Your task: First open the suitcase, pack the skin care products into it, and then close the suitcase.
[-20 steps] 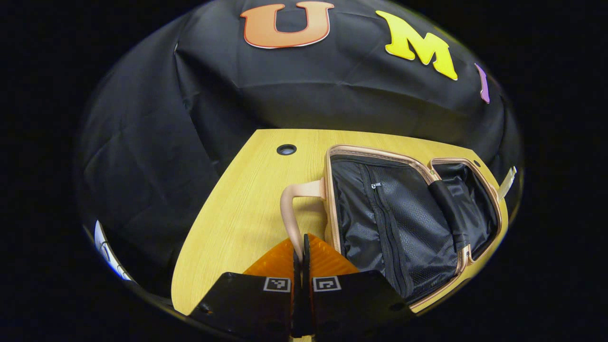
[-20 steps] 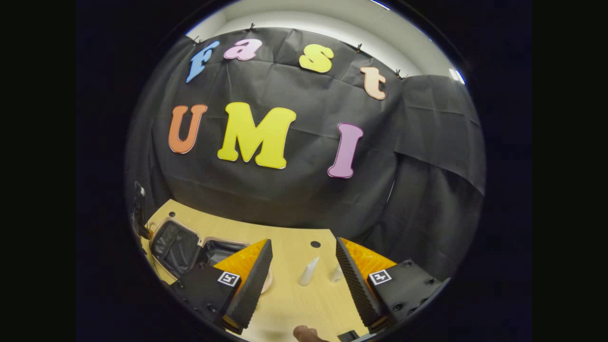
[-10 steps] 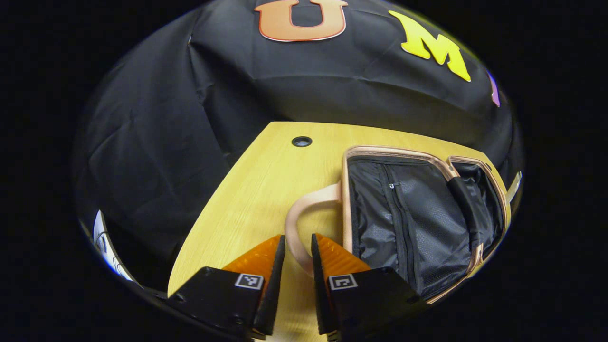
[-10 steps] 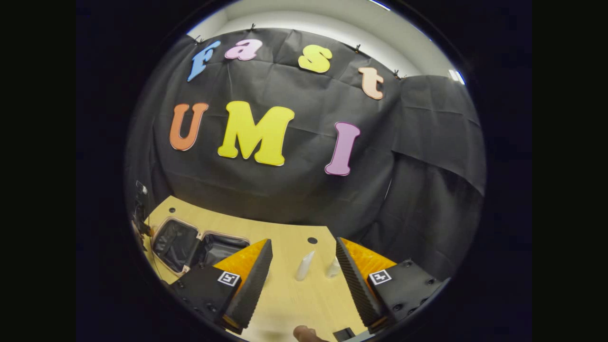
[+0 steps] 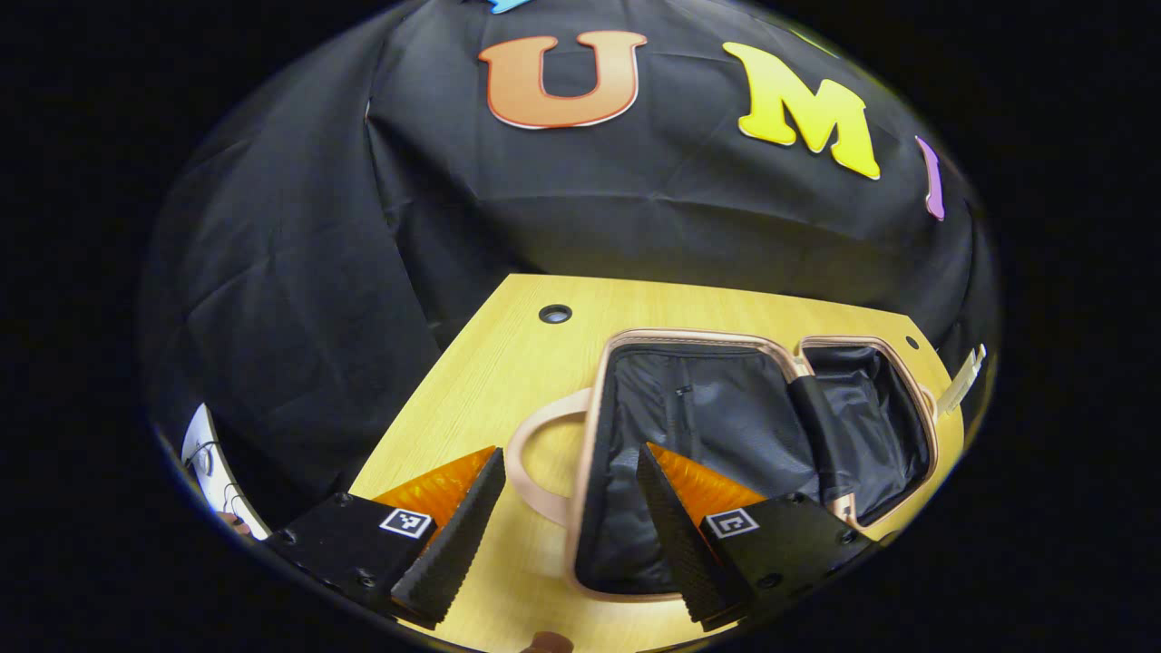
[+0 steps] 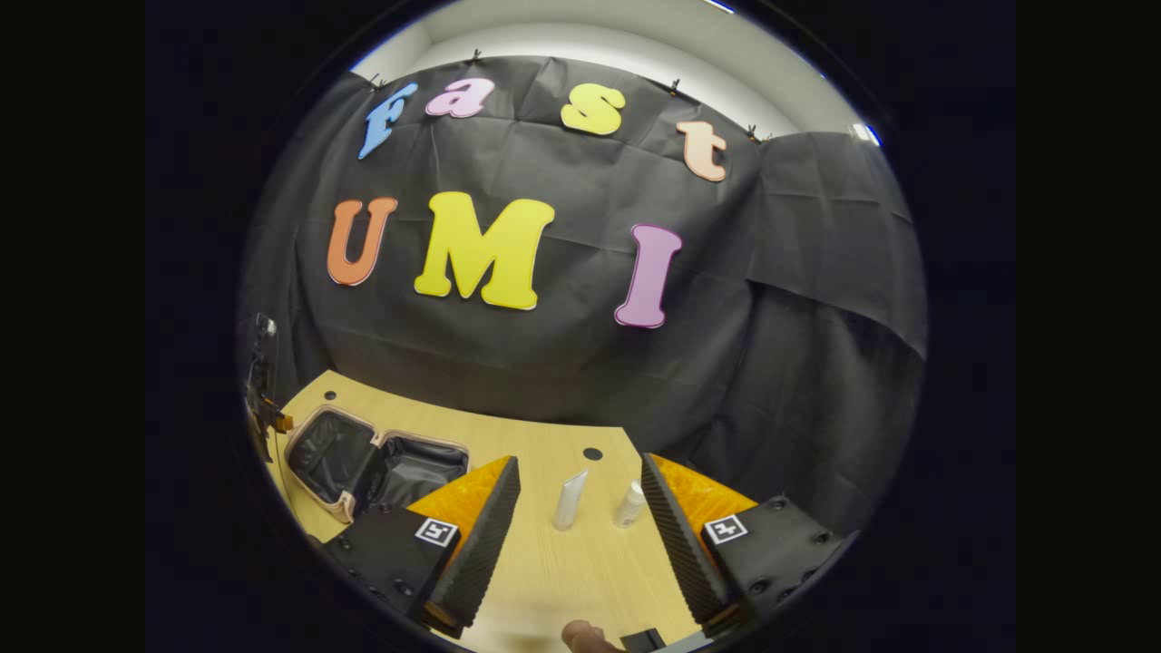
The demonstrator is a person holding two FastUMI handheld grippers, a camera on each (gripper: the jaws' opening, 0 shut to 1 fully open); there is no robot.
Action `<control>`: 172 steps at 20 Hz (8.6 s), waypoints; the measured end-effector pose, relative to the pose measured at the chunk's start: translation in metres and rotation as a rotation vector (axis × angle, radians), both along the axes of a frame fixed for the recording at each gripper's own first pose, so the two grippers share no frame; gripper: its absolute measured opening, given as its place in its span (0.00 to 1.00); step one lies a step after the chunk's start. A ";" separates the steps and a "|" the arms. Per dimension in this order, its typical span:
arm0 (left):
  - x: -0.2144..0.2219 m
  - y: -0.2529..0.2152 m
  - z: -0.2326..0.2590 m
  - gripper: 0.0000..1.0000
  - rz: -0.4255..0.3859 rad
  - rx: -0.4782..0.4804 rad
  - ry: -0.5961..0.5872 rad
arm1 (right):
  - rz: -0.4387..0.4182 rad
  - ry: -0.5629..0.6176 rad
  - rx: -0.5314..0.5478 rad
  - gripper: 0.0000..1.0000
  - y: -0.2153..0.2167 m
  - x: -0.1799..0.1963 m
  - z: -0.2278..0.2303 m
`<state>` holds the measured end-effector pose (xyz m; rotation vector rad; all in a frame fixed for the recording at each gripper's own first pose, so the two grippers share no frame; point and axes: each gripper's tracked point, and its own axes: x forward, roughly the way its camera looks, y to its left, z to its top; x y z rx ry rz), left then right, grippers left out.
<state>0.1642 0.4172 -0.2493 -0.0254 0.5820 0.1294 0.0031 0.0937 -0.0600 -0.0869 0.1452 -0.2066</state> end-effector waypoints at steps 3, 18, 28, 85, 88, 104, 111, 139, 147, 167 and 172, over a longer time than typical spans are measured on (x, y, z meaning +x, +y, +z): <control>-0.014 -0.055 0.015 0.96 -0.006 -0.044 0.006 | 0.024 0.003 0.005 0.80 -0.025 0.003 -0.011; -0.024 -0.435 0.033 0.97 -0.413 -0.065 0.038 | 0.060 0.050 0.035 0.80 -0.208 0.065 -0.059; -0.005 -0.601 -0.020 0.98 -0.575 -0.095 0.102 | 0.186 0.200 0.003 0.80 -0.244 0.084 -0.127; -0.067 -0.307 0.018 0.50 -0.222 -0.087 0.113 | 0.114 0.355 0.218 0.48 -0.134 0.120 -0.208; -0.044 -0.290 -0.026 0.50 -0.235 -0.110 0.200 | 0.099 0.347 0.215 0.48 -0.111 0.078 -0.189; 0.005 -0.287 -0.107 0.48 -0.243 -0.141 0.468 | 0.141 0.370 0.207 0.48 -0.018 0.021 -0.173; 0.001 -0.285 -0.050 0.59 -0.302 -0.181 0.288 | 0.289 0.395 0.237 0.48 0.054 0.063 -0.149; -0.057 0.024 0.067 0.96 -0.005 0.005 -0.280 | 0.273 0.807 0.294 0.48 0.233 0.184 -0.291; -0.023 0.090 -0.009 0.96 0.178 -0.265 -0.119 | 0.190 0.877 0.298 0.50 0.236 0.178 -0.321; 0.025 0.057 -0.085 0.11 0.255 -1.057 -0.049 | 0.349 0.517 0.356 0.82 0.144 0.033 -0.104; 0.026 0.057 -0.059 0.03 0.233 -0.970 -0.066 | 0.306 0.430 0.343 0.82 0.099 0.008 -0.094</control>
